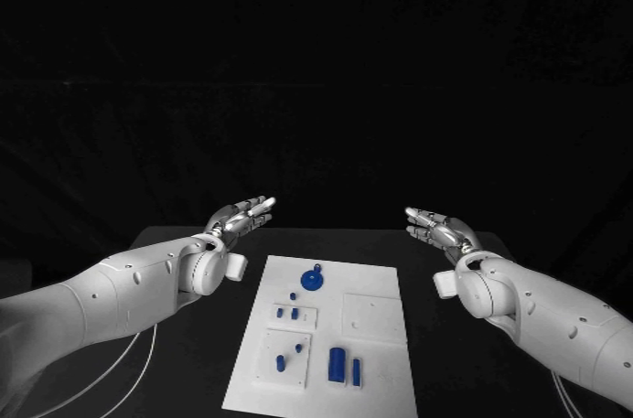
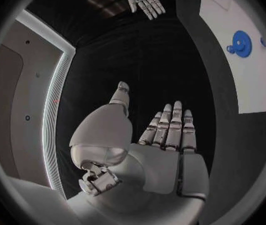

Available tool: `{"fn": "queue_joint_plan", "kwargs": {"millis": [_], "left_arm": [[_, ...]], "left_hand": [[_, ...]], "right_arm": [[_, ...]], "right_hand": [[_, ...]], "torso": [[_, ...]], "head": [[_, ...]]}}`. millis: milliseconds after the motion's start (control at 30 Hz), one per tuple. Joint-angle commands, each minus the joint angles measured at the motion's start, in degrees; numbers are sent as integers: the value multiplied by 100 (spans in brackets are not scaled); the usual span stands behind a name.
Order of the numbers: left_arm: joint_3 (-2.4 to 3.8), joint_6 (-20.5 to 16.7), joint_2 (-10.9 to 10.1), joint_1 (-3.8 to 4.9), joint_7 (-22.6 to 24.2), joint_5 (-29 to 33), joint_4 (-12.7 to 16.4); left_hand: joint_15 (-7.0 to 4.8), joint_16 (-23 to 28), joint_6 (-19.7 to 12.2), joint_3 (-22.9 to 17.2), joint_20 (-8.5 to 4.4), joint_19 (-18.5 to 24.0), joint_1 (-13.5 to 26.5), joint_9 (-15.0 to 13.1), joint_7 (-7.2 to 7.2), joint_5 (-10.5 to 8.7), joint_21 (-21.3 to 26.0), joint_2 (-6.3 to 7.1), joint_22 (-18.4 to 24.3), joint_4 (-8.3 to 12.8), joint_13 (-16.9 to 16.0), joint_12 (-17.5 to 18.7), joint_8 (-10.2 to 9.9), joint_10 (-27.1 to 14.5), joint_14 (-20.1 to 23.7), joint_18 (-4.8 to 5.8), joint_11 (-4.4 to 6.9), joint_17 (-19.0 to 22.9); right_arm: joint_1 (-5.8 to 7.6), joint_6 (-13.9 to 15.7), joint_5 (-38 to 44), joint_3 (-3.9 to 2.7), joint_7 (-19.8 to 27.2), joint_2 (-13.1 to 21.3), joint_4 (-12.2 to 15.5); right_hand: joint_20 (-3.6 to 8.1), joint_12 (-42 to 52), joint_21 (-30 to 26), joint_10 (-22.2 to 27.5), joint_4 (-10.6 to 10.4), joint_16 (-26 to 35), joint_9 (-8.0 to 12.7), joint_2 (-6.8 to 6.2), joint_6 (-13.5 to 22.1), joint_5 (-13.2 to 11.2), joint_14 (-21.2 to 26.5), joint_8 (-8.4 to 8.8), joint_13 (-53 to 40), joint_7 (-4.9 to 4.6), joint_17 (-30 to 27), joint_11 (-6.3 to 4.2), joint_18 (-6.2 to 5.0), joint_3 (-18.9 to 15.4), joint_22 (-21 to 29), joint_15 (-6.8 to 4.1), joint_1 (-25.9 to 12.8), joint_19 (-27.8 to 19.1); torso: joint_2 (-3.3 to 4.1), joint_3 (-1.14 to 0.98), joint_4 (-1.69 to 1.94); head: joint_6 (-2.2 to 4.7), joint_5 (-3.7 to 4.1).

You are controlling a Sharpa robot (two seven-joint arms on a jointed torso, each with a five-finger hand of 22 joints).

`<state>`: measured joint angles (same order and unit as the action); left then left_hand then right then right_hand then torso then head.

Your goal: Assemble the parts on the task board

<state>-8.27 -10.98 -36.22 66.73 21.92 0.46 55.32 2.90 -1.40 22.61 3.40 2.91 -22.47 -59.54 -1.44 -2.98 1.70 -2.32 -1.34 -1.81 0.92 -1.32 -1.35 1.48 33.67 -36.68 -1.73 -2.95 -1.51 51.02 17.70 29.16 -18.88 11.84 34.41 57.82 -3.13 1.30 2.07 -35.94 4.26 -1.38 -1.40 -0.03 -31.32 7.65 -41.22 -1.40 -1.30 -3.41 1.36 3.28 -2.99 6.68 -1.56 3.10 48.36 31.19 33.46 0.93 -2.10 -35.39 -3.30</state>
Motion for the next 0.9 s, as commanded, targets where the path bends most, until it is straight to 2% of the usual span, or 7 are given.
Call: {"fn": "queue_joint_plan", "kwargs": {"millis": [33,67,233,400,533,700,900], "left_arm": [[59,-334,-47,-40,99,-15,268],[83,-430,-73,-60,121,-16,370],[267,-1140,-264,-207,285,-24,1132],[505,-2066,-512,-398,499,-33,2125],[652,-2634,-665,-516,630,-39,2735],[780,-3131,-798,-619,745,-44,3268],[827,-3314,-847,-656,787,-46,3464]], "left_hand": [[-290,140,-2261,-340,-291,2247,1940,144,298,-170,232,134,181,-92,132,135,-148,-3367,3668,173,295,151],[-290,140,-2261,-340,-291,2247,5954,144,298,-170,232,134,181,-92,132,135,-148,-3367,3668,173,295,151],[-290,140,-2261,-340,-291,2247,5954,144,298,-170,232,134,181,-92,132,135,-148,-3367,3668,173,295,151],[-290,140,-2261,-340,-291,2247,5954,144,298,-170,232,134,181,-92,132,135,-148,-3367,3668,173,295,151],[-290,140,-2261,-340,-291,2247,5954,144,298,-170,232,134,181,-92,132,135,-148,-3367,3668,173,295,151],[-290,140,-2261,-340,-291,2247,5954,144,298,-170,232,134,181,-92,132,135,-148,-3367,3668,173,295,151],[-290,140,-2261,-340,-291,2247,5954,144,298,-170,232,134,181,-92,132,135,-148,-3367,3668,173,295,151]], "right_arm": [[82,279,-295,116,207,71,266],[110,360,-385,177,262,103,367],[326,972,-1064,636,673,351,1130],[601,1753,-1930,1221,1198,668,2104],[755,2191,-2416,1550,1492,846,2651],[882,2550,-2814,1819,1734,991,3099],[914,2642,-2916,1888,1795,1028,3213]], "right_hand": [[313,-130,-207,3594,-426,138,140,3,3132,-765,4122,140,130,341,-136,-328,299,-668,156,-310,-4836,-3119],[313,-130,-207,3594,-426,138,140,3,3132,-765,4122,140,130,341,-136,-328,299,-668,156,-310,-4836,-3119],[313,-130,-207,3594,-426,138,140,3,3132,-765,4122,140,130,341,-136,-328,299,-668,156,-310,-4836,-3119],[313,-130,-207,3594,-426,138,140,3,3132,-765,4122,140,130,341,-136,-328,299,-668,156,-310,-4836,-3119],[313,-130,-207,3594,-426,138,140,3,3132,-765,4122,140,130,341,-136,-328,299,-668,156,-310,-4836,-3119],[313,-130,-207,3594,-426,138,140,3,3132,-765,4122,140,130,341,-136,-328,299,-668,156,-310,-4836,-3119],[313,-130,-207,3594,-426,138,140,3,3132,-765,4122,140,130,341,-136,-328,299,-668,156,-310,-4836,-3119]], "torso": [[-107,-44,97],[-135,-55,123],[-224,-91,206],[-228,-93,210],[-228,-93,210],[-228,-93,210],[-228,-93,210]], "head": [[46,144],[59,187],[99,323],[101,330],[101,330],[101,330],[101,330]]}}
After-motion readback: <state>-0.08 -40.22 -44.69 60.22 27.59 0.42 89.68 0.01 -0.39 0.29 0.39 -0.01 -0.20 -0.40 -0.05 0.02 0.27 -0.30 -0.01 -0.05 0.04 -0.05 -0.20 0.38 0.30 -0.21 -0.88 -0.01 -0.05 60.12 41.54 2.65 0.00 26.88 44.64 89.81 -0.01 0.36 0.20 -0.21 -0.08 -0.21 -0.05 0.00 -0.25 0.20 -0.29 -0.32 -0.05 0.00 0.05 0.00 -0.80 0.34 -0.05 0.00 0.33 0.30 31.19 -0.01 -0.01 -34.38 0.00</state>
